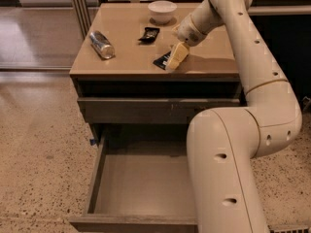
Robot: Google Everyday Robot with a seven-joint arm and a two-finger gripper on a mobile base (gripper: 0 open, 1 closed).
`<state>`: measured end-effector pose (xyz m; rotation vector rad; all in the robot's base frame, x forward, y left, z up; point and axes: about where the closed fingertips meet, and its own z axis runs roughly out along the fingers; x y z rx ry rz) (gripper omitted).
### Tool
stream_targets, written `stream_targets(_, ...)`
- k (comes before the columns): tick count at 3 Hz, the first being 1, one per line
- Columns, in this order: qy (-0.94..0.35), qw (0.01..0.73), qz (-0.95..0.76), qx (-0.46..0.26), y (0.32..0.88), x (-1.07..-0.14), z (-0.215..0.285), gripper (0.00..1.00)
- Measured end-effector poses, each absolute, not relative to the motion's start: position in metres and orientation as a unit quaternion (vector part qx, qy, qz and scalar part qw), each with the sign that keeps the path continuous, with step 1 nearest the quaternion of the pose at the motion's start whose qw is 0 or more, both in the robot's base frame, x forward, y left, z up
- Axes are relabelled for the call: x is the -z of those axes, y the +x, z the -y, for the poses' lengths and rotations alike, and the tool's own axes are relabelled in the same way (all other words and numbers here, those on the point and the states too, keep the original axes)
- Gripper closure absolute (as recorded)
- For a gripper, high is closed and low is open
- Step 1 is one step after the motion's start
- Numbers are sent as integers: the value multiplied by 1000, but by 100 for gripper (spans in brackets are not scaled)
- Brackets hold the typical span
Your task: Place rxbar blueberry into middle drawer
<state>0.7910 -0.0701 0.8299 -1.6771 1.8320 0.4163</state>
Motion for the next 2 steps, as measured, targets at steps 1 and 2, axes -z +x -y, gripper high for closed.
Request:
stream_targets(1,-634,307,-692,-157,791,-830,70,19)
stream_targets(2,-634,307,-692,-157,791,-830,70,42)
